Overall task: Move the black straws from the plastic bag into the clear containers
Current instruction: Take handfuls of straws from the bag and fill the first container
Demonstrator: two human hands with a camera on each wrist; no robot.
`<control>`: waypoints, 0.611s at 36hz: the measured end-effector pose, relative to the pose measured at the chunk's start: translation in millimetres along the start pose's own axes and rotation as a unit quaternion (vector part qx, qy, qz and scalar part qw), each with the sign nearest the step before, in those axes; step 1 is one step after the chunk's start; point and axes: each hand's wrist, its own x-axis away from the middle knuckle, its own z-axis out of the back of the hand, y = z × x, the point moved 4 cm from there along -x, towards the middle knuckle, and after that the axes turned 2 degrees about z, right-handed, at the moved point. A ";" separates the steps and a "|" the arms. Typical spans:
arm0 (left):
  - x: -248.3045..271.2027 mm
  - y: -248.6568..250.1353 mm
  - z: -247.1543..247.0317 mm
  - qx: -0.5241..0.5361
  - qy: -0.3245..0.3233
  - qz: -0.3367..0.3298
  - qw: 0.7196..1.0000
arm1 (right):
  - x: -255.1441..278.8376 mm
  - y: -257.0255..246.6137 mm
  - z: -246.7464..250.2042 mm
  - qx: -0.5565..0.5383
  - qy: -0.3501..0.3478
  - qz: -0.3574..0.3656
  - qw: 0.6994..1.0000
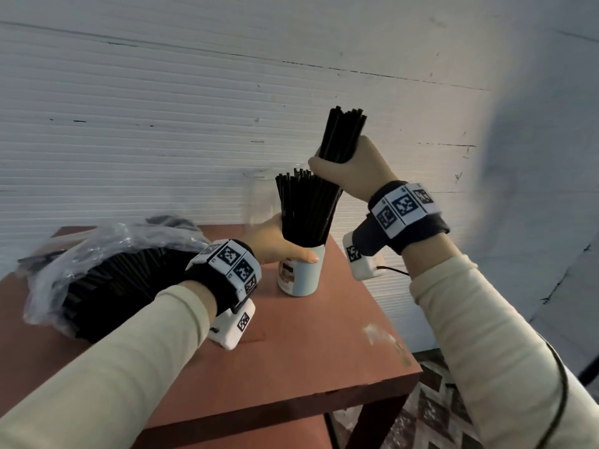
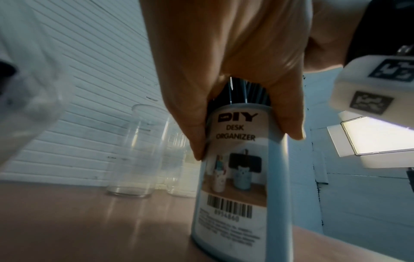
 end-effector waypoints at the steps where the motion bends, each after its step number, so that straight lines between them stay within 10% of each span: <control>1: -1.6 -2.7 0.2 0.000 0.000 -0.001 1.000 | -0.3 3.9 -4.1 0.006 -0.004 -0.003 1.000; 12: -1.5 -4.7 -1.2 0.027 -0.001 -0.001 1.000 | 14.5 22.2 -34.0 0.219 0.028 0.014 0.975; 22: -3.4 -7.7 -2.3 0.027 0.005 0.011 1.000 | 21.8 -3.2 -23.7 0.059 0.104 0.179 0.977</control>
